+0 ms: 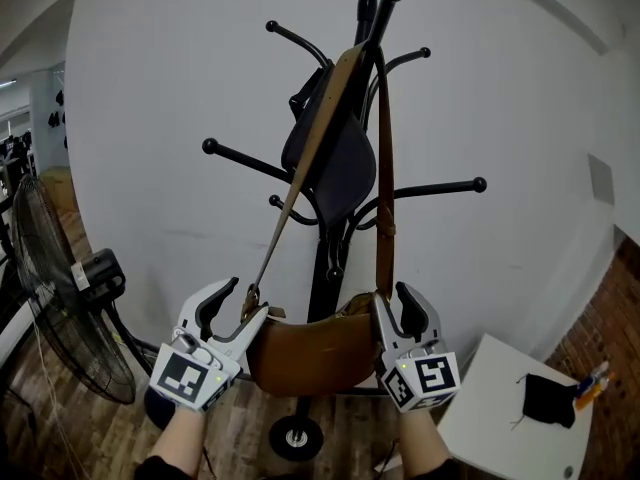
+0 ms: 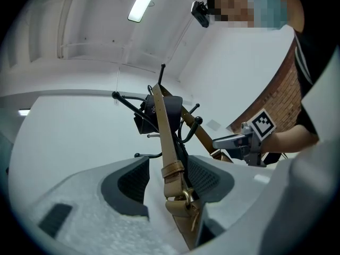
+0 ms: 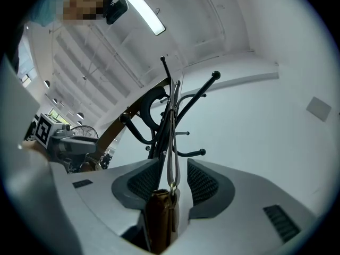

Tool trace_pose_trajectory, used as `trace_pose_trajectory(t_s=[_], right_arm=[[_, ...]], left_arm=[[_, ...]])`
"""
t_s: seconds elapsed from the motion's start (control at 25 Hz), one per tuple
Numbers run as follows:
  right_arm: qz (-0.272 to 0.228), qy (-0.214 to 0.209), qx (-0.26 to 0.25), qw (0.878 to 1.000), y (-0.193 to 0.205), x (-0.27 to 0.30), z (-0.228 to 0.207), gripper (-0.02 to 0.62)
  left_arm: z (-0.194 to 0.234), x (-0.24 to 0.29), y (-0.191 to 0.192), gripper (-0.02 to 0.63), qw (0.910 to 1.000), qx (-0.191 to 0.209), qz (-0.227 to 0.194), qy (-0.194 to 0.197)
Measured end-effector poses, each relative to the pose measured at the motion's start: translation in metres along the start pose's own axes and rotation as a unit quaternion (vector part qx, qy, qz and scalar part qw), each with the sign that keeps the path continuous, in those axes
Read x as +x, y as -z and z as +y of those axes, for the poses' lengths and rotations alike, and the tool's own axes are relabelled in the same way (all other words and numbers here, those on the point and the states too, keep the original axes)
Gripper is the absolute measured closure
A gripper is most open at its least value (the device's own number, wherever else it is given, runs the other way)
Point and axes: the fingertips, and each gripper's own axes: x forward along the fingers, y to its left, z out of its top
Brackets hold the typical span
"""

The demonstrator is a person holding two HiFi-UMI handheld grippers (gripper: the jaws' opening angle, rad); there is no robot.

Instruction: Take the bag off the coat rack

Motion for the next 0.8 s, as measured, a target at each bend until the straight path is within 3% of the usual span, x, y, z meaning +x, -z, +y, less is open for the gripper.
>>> trace_pose_trajectory(t_s=[0.28, 0.48, 0.8], right_arm=[[0.001, 0.005, -0.009, 1.0, 0.0, 0.02, -0.004, 0.456], [-0.001, 0.007, -0.02, 1.0, 0.002, 0.025, -0.004, 0.525], [-0.001, 0.009, -0.022, 1.0, 0.001, 0.024, -0.001, 0.555]], left_arm=[[-0.004, 0.017, -0.001, 0.382, 0.9996, 0.021, 0.008, 0.016], [-0.004, 0.024, 0.003, 0.471, 0.9995, 0.023, 0.01, 0.021], [0.001, 0.029, 0.007, 0.505, 0.9993, 0.029, 0.017, 0.013]])
